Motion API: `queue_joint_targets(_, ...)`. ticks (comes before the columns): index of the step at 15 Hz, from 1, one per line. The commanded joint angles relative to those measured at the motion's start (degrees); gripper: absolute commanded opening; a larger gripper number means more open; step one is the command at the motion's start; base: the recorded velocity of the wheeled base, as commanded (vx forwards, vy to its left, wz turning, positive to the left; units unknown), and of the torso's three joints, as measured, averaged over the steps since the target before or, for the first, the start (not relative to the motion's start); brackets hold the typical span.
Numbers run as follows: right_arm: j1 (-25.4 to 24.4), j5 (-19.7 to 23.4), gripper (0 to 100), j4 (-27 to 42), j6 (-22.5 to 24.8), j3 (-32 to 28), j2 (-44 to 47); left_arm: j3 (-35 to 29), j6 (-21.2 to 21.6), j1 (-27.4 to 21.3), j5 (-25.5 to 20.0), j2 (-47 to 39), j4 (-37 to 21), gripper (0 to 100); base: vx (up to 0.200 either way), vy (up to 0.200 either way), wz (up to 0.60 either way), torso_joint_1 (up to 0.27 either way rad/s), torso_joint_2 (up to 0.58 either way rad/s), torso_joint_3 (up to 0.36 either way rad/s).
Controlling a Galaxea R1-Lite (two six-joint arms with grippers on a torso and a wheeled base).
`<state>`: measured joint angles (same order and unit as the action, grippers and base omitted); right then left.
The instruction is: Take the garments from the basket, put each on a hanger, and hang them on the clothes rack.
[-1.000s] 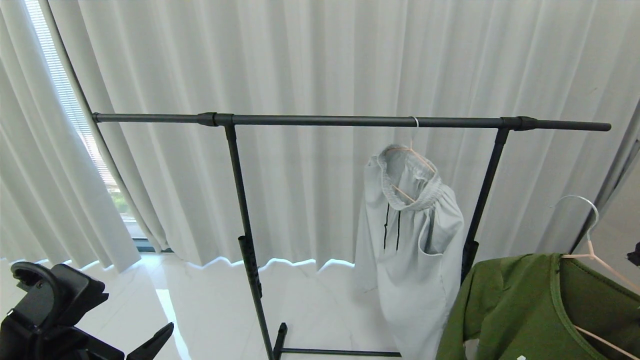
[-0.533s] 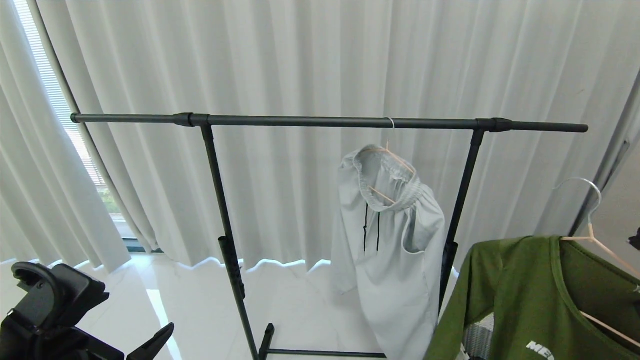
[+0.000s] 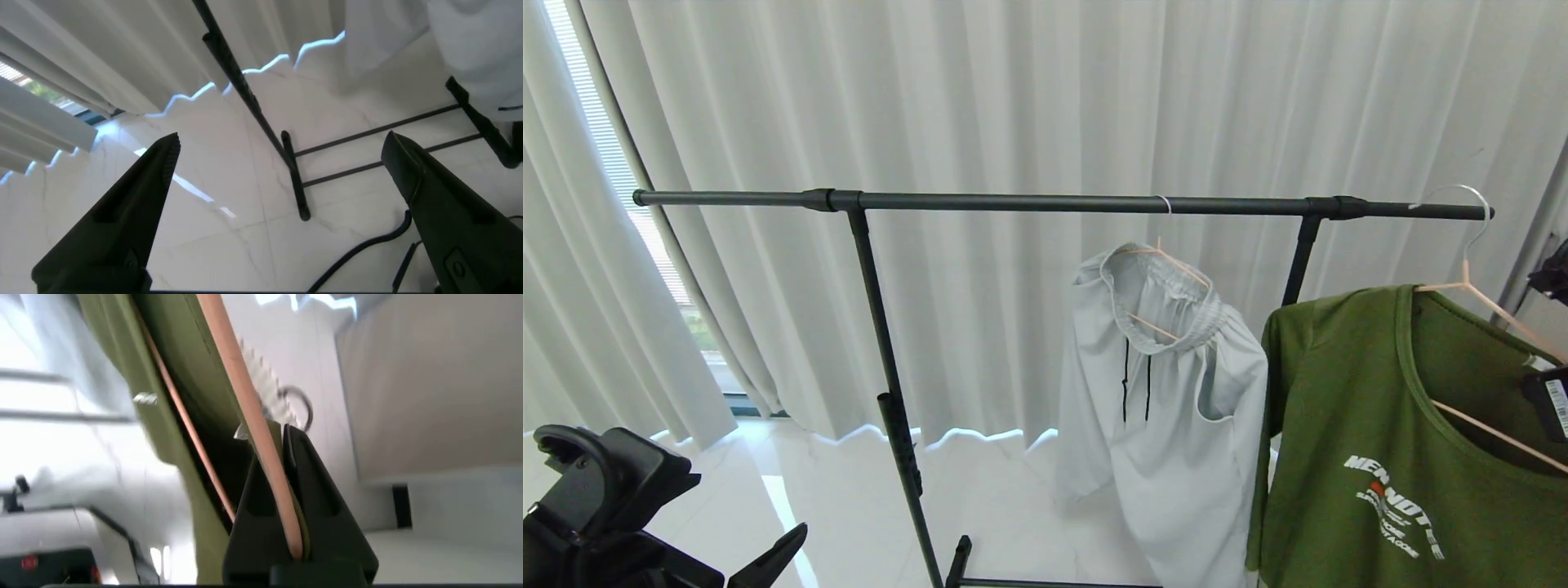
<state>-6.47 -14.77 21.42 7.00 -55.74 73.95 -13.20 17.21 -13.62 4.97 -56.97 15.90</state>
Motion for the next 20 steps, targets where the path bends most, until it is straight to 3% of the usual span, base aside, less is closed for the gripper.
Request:
queue_joint_targets(1,-0.8,0.0,0,0.0,0.0,-2.5,3.3,-0.2,0.0,0.0,0.0,-0.1,0.0,100,0.2,0.0,0.0,0.007,0.0,0.002)
queue_joint_targets(7,-2.2,0.0,0,0.0,-0.2,-3.2,3.9,-0.4,0.2,-0.1,-0.1,-0.1,0.0,100,0.2,0.0,0.0,0.004,0.0,-0.003)
queue_joint_targets(15,-3.5,0.0,0,-5.9,-0.3,-3.9,10.6,-0.7,0.1,0.0,-0.1,-0.1,0.0,100,0.0,0.0,0.0,0.0,0.0,0.0)
queue_joint_targets(20,-3.5,-0.3,0,-7.4,-0.3,-11.6,20.4,-1.4,0.1,-0.1,-0.1,-0.1,0.0,100,0.0,0.0,0.0,0.0,0.0,0.0)
